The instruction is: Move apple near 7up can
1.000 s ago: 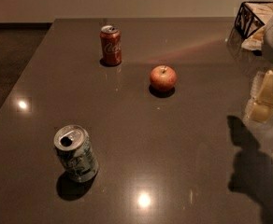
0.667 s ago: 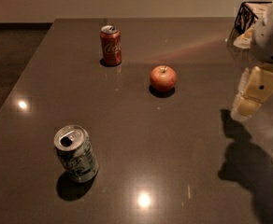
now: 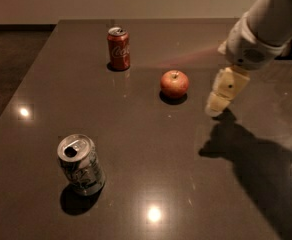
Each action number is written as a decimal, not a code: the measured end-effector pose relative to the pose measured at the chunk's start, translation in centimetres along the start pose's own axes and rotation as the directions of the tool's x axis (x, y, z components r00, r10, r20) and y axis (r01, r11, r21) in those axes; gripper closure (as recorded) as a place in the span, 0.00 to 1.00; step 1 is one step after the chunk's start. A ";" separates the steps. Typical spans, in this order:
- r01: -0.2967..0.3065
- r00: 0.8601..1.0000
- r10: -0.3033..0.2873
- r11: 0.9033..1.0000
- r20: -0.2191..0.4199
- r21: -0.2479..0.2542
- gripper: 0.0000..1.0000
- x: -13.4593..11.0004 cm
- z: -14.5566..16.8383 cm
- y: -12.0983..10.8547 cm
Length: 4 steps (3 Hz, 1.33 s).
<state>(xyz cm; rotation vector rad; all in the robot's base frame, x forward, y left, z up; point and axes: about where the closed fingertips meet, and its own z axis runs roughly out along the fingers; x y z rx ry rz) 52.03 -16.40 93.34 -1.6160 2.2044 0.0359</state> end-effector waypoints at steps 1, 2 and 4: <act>-0.042 0.998 0.044 0.998 0.035 -0.050 0.00 -2.8 4.7 -1.5; -0.052 0.997 0.056 0.996 0.051 -0.074 0.00 -4.6 7.4 -2.1; -0.047 0.995 0.061 0.987 0.080 -0.155 0.16 -7.6 11.2 -2.0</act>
Offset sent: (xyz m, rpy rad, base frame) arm 0.0768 0.0767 -0.0685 0.1159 0.0850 -0.0163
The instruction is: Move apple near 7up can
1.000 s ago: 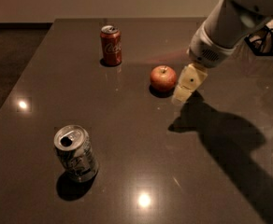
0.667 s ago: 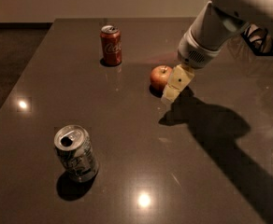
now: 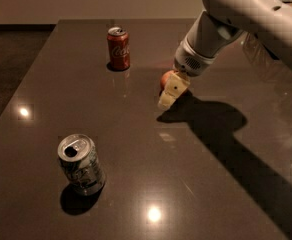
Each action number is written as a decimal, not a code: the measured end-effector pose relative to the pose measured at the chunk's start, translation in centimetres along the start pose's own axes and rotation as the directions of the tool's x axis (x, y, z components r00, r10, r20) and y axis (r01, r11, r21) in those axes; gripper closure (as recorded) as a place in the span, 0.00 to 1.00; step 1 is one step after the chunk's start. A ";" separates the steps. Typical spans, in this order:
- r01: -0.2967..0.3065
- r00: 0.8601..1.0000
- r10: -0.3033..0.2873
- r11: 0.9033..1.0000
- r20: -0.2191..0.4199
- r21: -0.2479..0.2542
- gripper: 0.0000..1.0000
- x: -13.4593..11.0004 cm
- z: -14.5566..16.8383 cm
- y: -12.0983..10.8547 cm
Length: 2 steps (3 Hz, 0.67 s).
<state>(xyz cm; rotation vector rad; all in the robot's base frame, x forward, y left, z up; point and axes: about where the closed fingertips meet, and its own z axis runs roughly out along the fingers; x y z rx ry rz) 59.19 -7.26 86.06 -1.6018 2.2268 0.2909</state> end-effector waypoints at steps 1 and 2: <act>-0.003 1.000 0.003 1.000 0.010 -0.023 0.39 -0.6 0.5 0.0; 0.019 0.999 -0.017 0.998 0.035 -0.058 0.70 -1.4 -0.9 1.1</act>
Offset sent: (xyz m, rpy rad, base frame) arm -0.0119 0.0128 0.0278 0.0700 0.0375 0.0581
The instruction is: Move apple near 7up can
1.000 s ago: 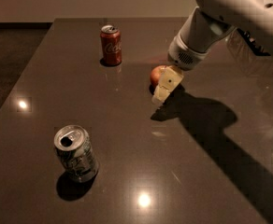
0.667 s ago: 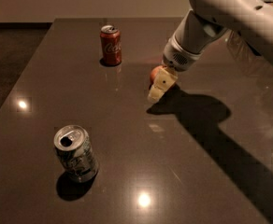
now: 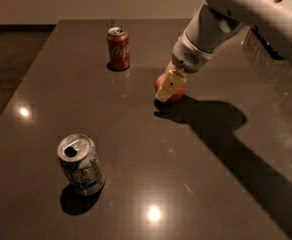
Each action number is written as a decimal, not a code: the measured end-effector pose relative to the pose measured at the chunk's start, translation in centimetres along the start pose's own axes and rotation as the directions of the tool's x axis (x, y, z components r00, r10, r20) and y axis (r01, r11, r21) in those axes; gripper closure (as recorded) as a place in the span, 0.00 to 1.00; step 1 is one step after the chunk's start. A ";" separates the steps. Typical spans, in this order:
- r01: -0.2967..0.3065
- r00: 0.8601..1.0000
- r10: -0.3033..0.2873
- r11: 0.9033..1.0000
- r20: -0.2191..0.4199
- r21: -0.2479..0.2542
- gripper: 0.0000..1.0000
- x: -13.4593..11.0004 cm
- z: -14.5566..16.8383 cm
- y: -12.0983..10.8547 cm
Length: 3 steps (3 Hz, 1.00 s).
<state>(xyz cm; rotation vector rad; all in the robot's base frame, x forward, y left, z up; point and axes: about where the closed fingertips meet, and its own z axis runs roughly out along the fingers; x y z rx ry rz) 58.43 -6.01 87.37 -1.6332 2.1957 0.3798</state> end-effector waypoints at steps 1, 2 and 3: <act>0.074 0.997 -0.073 0.996 0.032 -0.051 0.93 -1.6 -1.6 3.0; 0.174 0.984 -0.167 0.976 0.068 -0.128 1.00 -3.1 -2.8 8.0; 0.285 0.957 -0.271 0.940 0.099 -0.186 1.00 -4.5 -2.8 12.9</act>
Offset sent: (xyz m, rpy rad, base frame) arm -0.1301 0.0605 0.0569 0.1029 0.0565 0.3660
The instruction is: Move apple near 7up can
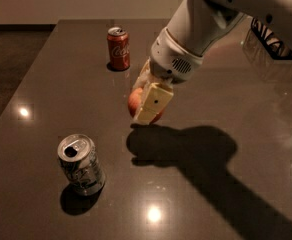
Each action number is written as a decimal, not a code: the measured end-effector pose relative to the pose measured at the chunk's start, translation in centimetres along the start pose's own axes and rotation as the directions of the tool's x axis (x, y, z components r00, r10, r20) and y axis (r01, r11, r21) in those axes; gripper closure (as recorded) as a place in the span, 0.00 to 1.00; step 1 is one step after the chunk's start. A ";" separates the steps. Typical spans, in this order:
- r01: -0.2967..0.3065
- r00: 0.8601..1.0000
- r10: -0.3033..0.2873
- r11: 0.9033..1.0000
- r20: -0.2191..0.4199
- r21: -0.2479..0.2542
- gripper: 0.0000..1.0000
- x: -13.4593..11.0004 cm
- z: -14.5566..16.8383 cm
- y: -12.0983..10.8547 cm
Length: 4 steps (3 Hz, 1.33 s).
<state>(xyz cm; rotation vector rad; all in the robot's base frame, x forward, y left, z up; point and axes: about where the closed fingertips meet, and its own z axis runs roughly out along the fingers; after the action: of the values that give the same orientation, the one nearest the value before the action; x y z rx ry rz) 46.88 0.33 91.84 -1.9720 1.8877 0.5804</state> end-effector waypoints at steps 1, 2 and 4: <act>0.099 0.995 -0.099 0.993 0.000 -0.060 1.00 -1.9 1.7 3.8; 0.166 0.986 -0.166 0.983 0.004 -0.077 1.00 -3.0 4.0 6.6; 0.252 0.968 -0.251 0.968 0.014 -0.020 1.00 -4.1 8.7 7.7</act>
Offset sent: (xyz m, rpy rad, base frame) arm -0.0984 0.0696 -0.0366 0.0191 -0.0527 0.2454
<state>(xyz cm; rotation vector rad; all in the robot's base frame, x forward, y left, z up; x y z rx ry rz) 38.62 7.91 86.75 -2.1727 1.5951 0.5387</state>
